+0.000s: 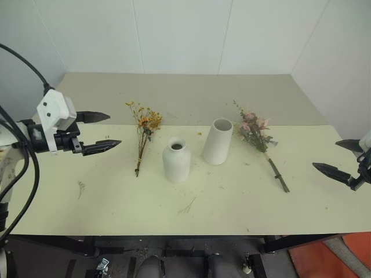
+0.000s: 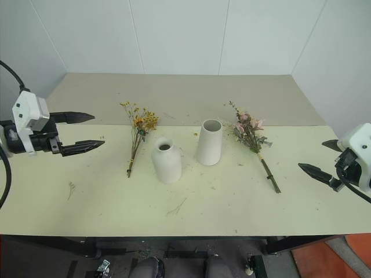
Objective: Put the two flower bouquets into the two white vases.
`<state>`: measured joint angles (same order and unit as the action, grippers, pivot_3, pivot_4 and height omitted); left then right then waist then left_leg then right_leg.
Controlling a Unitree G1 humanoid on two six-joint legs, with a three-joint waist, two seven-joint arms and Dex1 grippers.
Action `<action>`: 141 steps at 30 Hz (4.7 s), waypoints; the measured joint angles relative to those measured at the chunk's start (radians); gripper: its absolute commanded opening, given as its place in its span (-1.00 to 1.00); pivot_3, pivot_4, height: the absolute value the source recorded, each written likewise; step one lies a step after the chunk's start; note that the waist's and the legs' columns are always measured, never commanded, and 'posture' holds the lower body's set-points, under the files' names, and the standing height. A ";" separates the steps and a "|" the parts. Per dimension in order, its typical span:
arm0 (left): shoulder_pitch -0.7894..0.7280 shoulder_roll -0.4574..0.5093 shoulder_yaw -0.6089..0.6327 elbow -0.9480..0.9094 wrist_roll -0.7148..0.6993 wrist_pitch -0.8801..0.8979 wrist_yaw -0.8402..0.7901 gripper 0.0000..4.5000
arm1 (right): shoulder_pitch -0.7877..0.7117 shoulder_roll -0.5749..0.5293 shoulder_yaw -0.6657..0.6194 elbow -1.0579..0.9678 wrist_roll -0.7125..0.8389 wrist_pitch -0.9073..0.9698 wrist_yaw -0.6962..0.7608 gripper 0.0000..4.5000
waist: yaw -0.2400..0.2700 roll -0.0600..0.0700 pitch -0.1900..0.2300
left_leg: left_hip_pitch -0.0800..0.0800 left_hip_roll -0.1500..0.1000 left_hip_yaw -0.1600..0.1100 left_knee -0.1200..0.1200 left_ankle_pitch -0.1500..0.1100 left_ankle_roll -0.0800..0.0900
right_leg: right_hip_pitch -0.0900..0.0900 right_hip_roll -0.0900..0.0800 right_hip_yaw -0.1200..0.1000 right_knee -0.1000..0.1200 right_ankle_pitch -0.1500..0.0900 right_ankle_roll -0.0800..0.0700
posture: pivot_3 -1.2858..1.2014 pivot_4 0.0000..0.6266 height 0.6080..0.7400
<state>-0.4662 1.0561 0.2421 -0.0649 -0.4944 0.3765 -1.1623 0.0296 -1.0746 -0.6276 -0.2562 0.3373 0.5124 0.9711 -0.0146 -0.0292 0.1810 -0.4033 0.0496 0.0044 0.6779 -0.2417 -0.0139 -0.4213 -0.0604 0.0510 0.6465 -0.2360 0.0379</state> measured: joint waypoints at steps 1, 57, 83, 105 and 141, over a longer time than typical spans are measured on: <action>0.000 0.000 -0.001 0.000 0.000 0.000 -0.002 0.74 | -0.002 0.000 0.000 0.000 0.000 0.000 0.000 1.00 | 0.000 0.000 0.000 | 0.000 0.000 0.000 0.000 0.000 0.000 | 0.000 0.000 0.000 0.000 0.000 0.000 | 0.03 -0.52 1.00; -0.197 -0.165 -0.216 -0.015 0.068 -0.023 -0.005 0.76 | -0.906 0.324 0.769 0.812 -0.241 0.345 -0.212 -0.59 | -0.004 0.000 0.000 | -0.003 0.000 0.000 0.000 0.000 0.000 | -0.004 0.000 0.001 0.000 0.000 0.000 | 0.03 -0.52 1.00; -0.178 -0.149 -0.160 0.027 0.096 -0.029 0.002 0.76 | -0.935 0.787 0.214 0.360 0.220 -0.245 -0.625 -0.92 | -0.026 0.001 0.000 | -0.003 0.000 -0.001 -0.002 0.000 0.000 | -0.004 0.000 0.000 0.002 0.001 0.000 | 0.03 -0.52 1.00; -0.120 -0.124 -0.121 -0.007 0.096 0.000 0.016 0.76 | -0.781 0.900 0.368 0.322 0.254 -0.309 -0.536 -0.92 | -0.029 0.001 0.000 | -0.003 0.000 -0.001 -0.002 0.000 0.000 | -0.004 0.000 0.000 0.002 0.000 0.000 | 0.03 -0.52 1.00; -0.074 -0.107 -0.095 -0.034 0.096 0.012 0.034 0.76 | -0.497 0.929 0.500 0.157 0.197 -0.377 -0.406 0.98 | -0.028 0.002 0.001 | -0.003 0.000 -0.001 -0.002 0.000 0.000 | -0.004 0.000 0.000 0.001 0.000 0.000 | 0.03 -0.52 1.00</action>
<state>-0.5398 0.9488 0.1472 -0.0993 -0.3981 0.3884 -1.1286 -0.4678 -0.1461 -0.1277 -0.0991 0.5346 0.1358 0.5652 -0.0429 -0.0276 0.1817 -0.4059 0.0499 0.0035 0.6759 -0.2416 -0.0138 -0.4256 -0.0599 0.0511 0.6478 -0.2356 0.0375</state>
